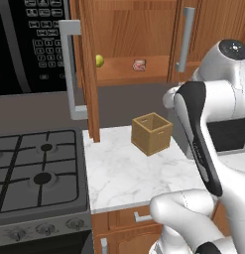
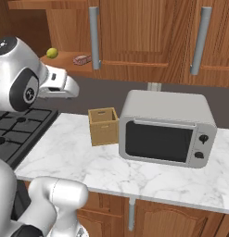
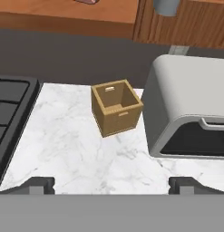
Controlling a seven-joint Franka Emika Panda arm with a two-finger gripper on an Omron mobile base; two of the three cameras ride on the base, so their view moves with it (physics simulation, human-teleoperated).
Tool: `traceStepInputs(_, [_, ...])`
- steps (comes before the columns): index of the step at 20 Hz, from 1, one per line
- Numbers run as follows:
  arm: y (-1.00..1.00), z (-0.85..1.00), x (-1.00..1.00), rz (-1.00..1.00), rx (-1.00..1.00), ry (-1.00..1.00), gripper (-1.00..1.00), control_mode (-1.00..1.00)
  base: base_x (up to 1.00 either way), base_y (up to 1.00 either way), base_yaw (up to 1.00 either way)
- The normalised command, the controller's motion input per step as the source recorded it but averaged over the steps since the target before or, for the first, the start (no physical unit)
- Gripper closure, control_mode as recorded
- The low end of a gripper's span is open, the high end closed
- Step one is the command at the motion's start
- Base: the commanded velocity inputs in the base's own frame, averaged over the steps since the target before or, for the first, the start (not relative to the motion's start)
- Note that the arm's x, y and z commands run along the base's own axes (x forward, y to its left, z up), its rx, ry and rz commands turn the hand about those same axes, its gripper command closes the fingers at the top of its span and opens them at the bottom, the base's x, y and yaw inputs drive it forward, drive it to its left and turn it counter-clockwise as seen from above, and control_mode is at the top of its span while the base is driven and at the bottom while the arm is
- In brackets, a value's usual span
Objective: Pick the bar soap and sponge from the cabinet and place them on the counter.
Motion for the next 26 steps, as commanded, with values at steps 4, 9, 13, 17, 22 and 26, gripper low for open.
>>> traceStepInputs(4, [-0.39,0.29,0.40,0.00,0.00,0.00,-1.00,-1.00,0.00,0.00,0.00])
traceStepInputs(9, [-0.34,0.18,0.47,-0.05,0.00,0.00,-1.00,-1.00,0.00,0.00,0.00])
traceStepInputs(13, [-0.18,-0.11,0.48,-0.09,0.00,-0.03,-1.00,-1.00,0.00,0.00,0.00])
traceStepInputs(17, [-0.05,-0.02,0.48,-0.04,0.00,0.01,-1.00,-1.00,0.00,0.00,0.00])
traceStepInputs(22, [-0.07,0.04,0.36,0.00,0.00,-0.04,-1.00,-1.00,0.00,0.00,0.00])
traceStepInputs(26, [-0.15,0.12,0.29,0.00,0.00,-0.08,-1.00,-1.00,0.00,0.00,0.00])
